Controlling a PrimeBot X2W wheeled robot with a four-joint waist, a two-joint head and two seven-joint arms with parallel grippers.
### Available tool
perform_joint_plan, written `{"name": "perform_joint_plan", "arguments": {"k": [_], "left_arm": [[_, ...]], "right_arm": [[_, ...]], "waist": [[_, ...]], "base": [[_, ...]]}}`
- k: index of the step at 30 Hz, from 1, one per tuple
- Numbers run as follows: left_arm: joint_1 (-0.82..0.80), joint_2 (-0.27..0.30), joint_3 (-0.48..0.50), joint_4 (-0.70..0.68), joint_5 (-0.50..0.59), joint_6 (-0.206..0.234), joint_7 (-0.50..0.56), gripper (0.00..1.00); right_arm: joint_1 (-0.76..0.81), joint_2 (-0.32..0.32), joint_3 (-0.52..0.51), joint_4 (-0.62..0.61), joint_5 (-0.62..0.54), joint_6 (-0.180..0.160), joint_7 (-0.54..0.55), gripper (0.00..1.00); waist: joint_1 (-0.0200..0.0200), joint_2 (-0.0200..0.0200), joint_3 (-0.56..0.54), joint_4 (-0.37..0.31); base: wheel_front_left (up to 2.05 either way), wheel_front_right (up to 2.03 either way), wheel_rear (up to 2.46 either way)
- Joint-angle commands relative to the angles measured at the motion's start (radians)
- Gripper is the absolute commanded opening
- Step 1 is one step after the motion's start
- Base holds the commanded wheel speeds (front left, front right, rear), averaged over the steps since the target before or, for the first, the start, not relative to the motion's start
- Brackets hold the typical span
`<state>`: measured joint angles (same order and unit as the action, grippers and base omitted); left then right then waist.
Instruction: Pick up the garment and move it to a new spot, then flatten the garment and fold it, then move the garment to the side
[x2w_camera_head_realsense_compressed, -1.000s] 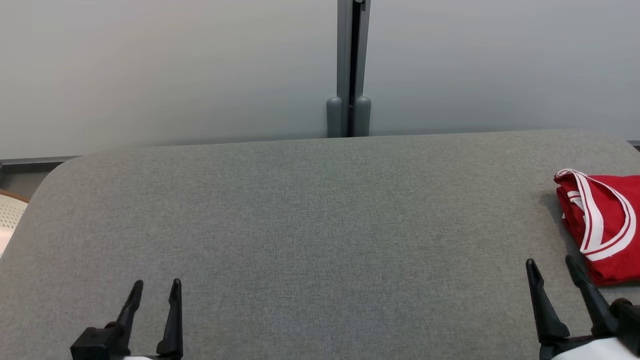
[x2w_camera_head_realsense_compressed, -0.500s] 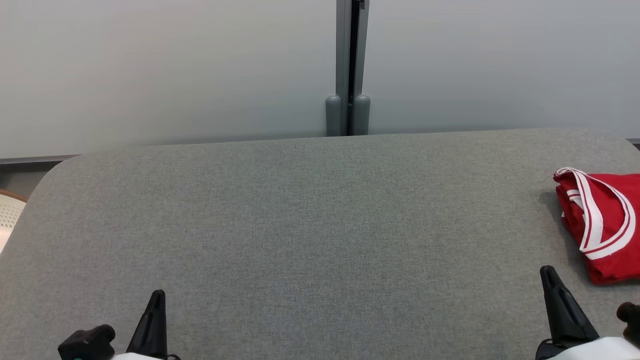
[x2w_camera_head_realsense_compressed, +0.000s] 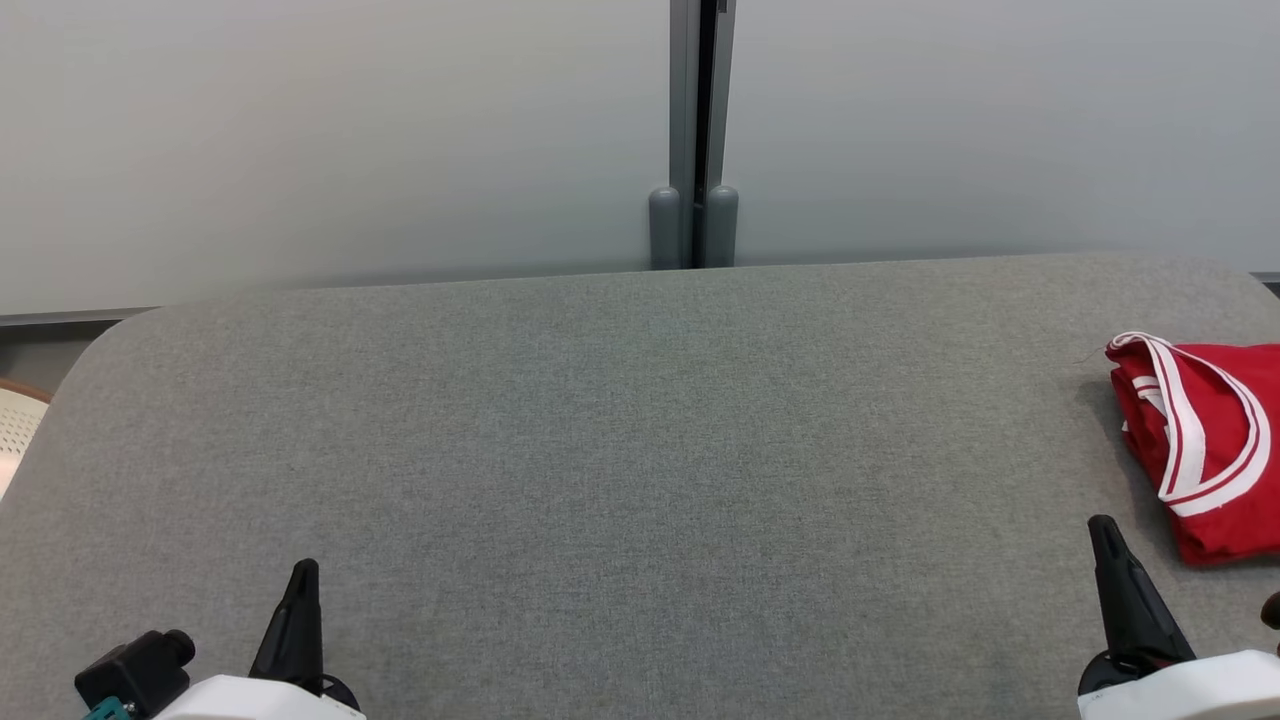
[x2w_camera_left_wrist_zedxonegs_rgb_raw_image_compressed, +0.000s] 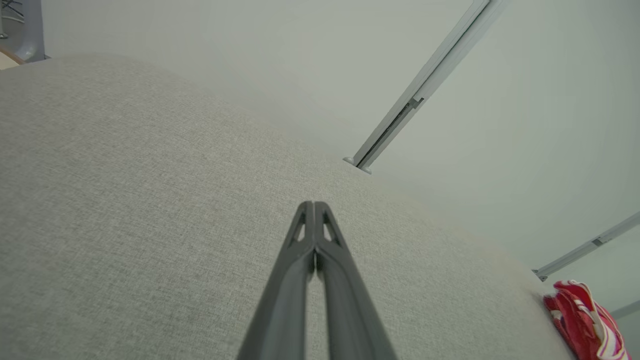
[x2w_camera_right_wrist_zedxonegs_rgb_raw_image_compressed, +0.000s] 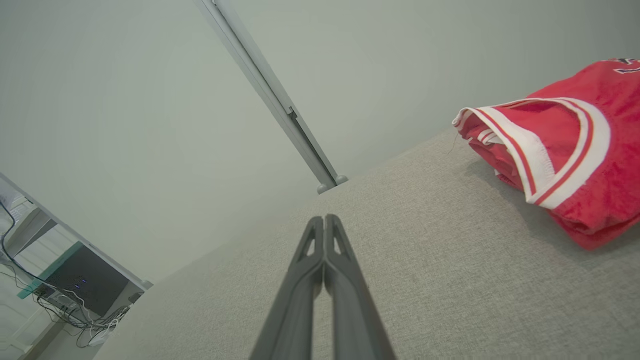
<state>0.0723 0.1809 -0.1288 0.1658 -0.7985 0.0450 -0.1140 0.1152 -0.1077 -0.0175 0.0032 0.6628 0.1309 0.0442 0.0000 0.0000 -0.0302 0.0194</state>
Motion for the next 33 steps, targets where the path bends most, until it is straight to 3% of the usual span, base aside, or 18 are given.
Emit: {"name": "perform_joint_plan", "arguments": {"k": [1, 33], "left_arm": [[-0.034, 0.005, 0.018, -0.007, -0.038, -0.010, 0.008, 0.00], [-0.100, -0.048, 0.109, 0.026, -0.371, -0.082, 0.096, 0.00]], "right_arm": [[-0.031, -0.003, -0.006, 0.000, 0.047, 0.000, 0.003, 0.00], [-0.114, 0.011, -0.031, 0.100, 0.439, 0.000, 0.020, 0.00]], "waist": [[0.0000, 0.0000, 0.001, 0.000], [0.0000, 0.0000, 0.011, -0.006]], "base": [[0.00, 0.00, 0.00], [0.00, 0.00, 0.00]]}}
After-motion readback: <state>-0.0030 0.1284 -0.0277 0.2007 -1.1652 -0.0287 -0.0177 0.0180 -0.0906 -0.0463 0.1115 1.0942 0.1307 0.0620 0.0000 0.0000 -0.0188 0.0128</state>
